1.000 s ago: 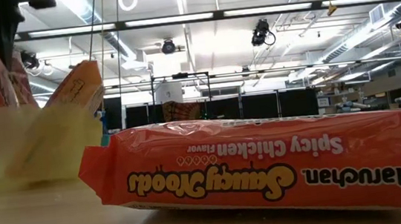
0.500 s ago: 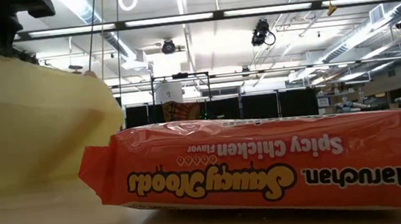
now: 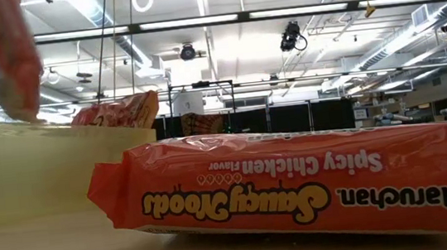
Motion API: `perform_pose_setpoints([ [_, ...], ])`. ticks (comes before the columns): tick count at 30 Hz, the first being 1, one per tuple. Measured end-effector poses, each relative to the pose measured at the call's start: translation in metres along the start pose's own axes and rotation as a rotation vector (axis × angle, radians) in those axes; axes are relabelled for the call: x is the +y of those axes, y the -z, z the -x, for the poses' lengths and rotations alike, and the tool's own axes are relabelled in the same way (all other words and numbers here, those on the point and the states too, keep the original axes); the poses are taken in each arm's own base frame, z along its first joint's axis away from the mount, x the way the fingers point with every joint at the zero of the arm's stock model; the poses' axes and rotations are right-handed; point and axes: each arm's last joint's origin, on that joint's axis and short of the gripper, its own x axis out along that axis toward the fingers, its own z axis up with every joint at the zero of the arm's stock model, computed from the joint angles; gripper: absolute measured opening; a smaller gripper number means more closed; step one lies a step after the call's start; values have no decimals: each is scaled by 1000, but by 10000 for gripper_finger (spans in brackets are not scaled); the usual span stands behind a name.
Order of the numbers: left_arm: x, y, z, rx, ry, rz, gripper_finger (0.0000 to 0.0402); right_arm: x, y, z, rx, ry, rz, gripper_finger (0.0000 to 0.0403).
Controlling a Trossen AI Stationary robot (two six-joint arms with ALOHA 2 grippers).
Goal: Sort Maruchan noodles
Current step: Put the orange noodle pack into the yellow bin
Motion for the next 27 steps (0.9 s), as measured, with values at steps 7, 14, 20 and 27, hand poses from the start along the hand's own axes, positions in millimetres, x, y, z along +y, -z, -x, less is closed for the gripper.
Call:
perform_pose_setpoints([
  [7,9,-8,-9,-108,33,288,134,6,3,-7,26,-17,-1,164],
  [14,9,0,-37,-27,41,283,134,24,11,-9,58,-66,9,164],
  [20,-1,9,-60,46,129,204,134,35,14,-2,51,-76,10,164],
  [27,-5,36,-65,349,182,-67,134,36,15,-1,49,-68,-3,165],
])
